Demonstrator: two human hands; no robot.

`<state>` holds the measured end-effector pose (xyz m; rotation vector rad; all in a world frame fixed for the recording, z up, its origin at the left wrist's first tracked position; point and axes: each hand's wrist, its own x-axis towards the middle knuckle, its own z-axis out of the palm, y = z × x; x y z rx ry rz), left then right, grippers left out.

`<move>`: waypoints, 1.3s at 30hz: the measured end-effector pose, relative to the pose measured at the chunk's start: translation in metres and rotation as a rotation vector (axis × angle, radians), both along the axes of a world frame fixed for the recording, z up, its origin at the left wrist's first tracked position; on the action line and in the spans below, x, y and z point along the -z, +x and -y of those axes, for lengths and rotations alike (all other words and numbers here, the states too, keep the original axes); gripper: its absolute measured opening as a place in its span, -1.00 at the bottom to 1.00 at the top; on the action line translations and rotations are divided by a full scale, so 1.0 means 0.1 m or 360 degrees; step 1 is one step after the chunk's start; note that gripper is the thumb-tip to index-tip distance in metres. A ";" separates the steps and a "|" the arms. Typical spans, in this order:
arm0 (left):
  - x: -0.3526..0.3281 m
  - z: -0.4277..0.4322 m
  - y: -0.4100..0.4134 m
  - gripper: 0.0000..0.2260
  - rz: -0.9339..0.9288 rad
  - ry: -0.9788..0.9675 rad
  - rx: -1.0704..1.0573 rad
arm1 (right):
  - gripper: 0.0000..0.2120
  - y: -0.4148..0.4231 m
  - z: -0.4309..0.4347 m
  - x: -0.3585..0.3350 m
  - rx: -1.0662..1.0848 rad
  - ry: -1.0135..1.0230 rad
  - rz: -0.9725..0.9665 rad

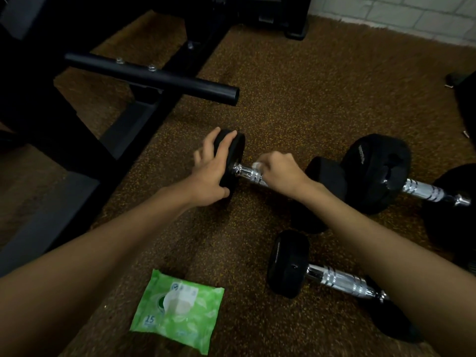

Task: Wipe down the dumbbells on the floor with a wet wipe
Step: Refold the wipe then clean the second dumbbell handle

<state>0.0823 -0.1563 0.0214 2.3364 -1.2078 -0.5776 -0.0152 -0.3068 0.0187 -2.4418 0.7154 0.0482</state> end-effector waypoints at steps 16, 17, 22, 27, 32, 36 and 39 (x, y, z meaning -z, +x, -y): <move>0.01 -0.01 0.01 0.03 -0.0017 -0.0027 0.0014 | -0.81 0.04 0.16 -0.04 -0.0276 0.0067 0.0028; 0.01 -0.01 0.01 0.03 -0.0011 -0.0026 0.0012 | -0.80 0.09 0.18 -0.04 -0.0236 0.0085 -0.0034; 0.00 0.01 0.02 0.02 -0.0005 -0.0029 0.0016 | -0.79 0.29 0.01 -0.03 -0.0051 0.0143 -0.0027; -0.01 0.00 0.01 0.02 -0.0003 -0.0016 0.0019 | -0.76 0.02 -0.19 0.05 -0.0329 -0.0112 0.0135; 0.01 -0.01 0.01 0.03 0.0027 -0.0027 0.0010 | -0.75 -0.04 -0.11 -0.04 -0.0253 -0.0066 0.0111; -0.01 0.00 0.00 0.02 0.0029 -0.0012 0.0018 | -0.72 0.15 -0.21 -0.17 -0.0236 0.0079 -0.0066; -0.02 -0.01 0.00 0.01 0.0010 -0.0009 0.0022 | -0.73 0.09 -0.35 -0.05 -0.0478 -0.0158 -0.0037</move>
